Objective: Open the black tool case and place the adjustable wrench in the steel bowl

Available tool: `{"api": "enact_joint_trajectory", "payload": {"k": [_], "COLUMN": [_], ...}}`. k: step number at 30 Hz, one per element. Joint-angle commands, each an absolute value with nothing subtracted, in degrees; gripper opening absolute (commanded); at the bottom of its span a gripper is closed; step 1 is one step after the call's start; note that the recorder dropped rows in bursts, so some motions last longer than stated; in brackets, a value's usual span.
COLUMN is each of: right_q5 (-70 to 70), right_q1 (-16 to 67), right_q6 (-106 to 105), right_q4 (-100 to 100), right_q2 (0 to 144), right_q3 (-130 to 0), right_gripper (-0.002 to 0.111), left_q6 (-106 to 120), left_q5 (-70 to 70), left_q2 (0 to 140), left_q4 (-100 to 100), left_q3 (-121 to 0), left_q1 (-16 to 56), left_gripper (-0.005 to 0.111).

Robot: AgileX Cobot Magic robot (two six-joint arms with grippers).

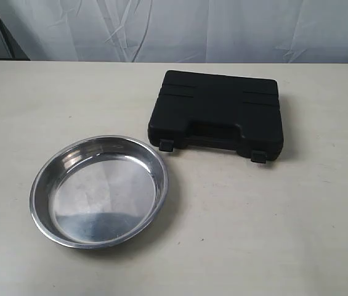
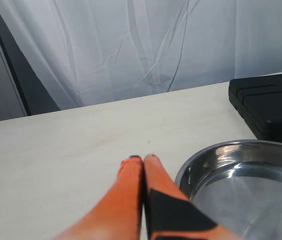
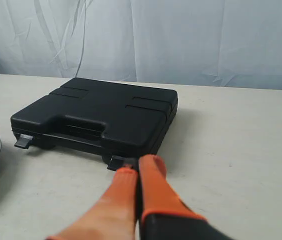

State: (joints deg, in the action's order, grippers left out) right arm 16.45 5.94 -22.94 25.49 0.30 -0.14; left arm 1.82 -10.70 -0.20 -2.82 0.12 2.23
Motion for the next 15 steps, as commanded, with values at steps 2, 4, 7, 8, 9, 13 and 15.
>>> {"api": "enact_joint_trajectory", "payload": {"k": [2, 4, 7, 8, 9, 13, 15], "right_q5": [15.97, 15.97, 15.73, 15.85, 16.01, 9.0, 5.21], "right_q1": [5.76, 5.76, 5.76, 5.76, 5.76, 5.76, 5.76], "right_q6": [-23.07, -23.07, -23.07, -23.07, -23.07, -21.85, -21.87], "right_q4": [25.6, 25.6, 25.6, 25.6, 25.6, 39.65, 54.92], "right_q2": [0.0, 0.0, 0.0, 0.0, 0.0, 0.0, 0.0], "right_q3": [0.0, 0.0, 0.0, 0.0, 0.0, 0.0, 0.0], "right_gripper": [-0.001, -0.001, -0.001, -0.001, -0.001, -0.001, -0.001], "left_q6": [1.72, 1.72, 1.72, 1.72, 1.72, 1.72, 1.72], "left_q5": [-10.39, -10.39, -10.39, -10.39, -10.39, -10.39, -10.39], "left_q2": [0.0, 0.0, 0.0, 0.0, 0.0, 0.0, 0.0], "left_q4": [-2.67, -2.67, -2.67, -2.67, -2.67, -2.67, -2.67], "left_q3": [0.0, 0.0, 0.0, 0.0, 0.0, 0.0, 0.0], "left_q1": [2.44, 2.44, 2.44, 2.44, 2.44, 2.44, 2.44], "left_gripper": [0.0, 0.0, 0.0, 0.0, 0.0, 0.0, 0.0]}}
